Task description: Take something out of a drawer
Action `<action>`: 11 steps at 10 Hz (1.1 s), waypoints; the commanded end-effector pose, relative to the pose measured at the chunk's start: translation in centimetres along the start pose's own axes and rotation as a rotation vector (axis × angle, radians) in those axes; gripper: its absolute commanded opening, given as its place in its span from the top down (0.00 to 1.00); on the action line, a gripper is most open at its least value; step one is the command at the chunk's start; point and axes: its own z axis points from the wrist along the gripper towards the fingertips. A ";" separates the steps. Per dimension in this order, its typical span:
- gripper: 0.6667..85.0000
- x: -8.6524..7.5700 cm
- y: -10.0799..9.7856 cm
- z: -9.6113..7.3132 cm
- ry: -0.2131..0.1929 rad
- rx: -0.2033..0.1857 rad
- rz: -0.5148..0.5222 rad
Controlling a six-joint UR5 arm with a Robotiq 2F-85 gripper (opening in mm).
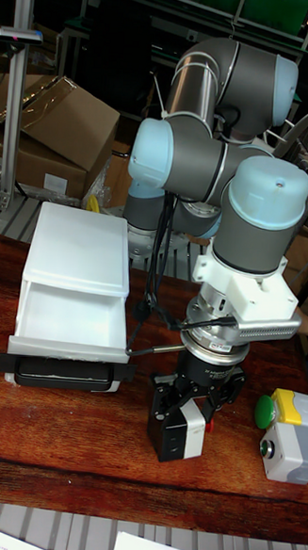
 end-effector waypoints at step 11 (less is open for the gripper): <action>1.00 9.0 -1.1 -15.9 0.132 0.050 0.213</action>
